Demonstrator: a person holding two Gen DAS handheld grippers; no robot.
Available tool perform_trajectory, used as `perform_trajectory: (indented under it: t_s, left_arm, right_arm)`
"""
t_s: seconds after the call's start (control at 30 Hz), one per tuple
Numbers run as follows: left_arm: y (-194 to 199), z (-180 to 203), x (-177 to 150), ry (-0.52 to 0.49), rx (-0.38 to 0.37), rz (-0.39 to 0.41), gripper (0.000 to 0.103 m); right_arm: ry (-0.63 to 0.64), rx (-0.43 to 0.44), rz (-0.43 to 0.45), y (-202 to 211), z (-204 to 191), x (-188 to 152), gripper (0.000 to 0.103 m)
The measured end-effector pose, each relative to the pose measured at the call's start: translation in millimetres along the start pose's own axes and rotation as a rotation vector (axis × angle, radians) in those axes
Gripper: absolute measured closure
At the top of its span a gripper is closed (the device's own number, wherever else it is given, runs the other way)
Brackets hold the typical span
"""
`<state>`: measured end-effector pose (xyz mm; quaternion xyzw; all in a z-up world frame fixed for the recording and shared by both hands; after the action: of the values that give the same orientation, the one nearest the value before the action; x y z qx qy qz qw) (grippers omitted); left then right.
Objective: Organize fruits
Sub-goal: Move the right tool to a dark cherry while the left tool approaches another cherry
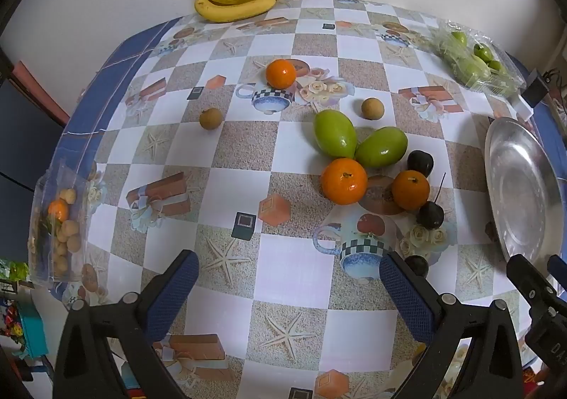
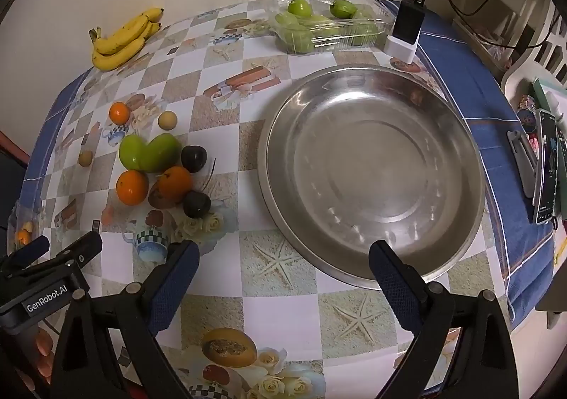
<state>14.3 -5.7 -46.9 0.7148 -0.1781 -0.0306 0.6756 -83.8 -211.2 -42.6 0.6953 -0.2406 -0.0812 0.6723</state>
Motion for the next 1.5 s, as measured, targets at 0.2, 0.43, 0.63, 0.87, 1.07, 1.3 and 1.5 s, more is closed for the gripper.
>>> perform_trajectory:
  t_s: [0.2, 0.43, 0.63, 0.87, 1.07, 1.3, 1.5]
  left_arm:
    - [4, -11, 4, 0.088, -0.070, 0.027, 0.000]
    - [9, -27, 20, 0.231, -0.131, 0.042, 0.000]
    - [5, -18, 34, 0.230, -0.132, 0.007, 0.000]
    - [-11, -11, 47, 0.276, -0.168, -0.046, 0.001]
    - [-21, -13, 51, 0.283, -0.163, -0.050, 0.007]
    - [-41, -20, 46, 0.319, -0.151, -0.100, 0.016]
    - [-49, -22, 43, 0.337, -0.155, -0.129, 0.016]
  right_arm:
    - [-0.006, 0.065, 0.027, 3, 0, 9, 0.006]
    - [0.026, 0.074, 0.055, 2, -19, 24, 0.006]
    - [0.061, 0.112, 0.017, -12, -30, 32, 0.006]
    - [0.111, 0.131, -0.022, -28, -44, 37, 0.009]
    - [0.136, 0.133, -0.062, -44, -54, 39, 0.020]
    - [0.141, 0.137, -0.108, -61, -62, 40, 0.041]
    - [0.149, 0.143, -0.123, -68, -70, 43, 0.051]
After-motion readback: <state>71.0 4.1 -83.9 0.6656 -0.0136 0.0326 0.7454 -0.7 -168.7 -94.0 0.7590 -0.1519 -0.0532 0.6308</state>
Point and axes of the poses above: each gripper's, at about its wrist camera, not at the fingertips, and y roughly against the way its jaws point, z to its right, x to its top, the point moved 4 cm from there along -y, roughly the way its jaws point, and after that the axes turned 8 degrees about -z, right-handed, at the moved point
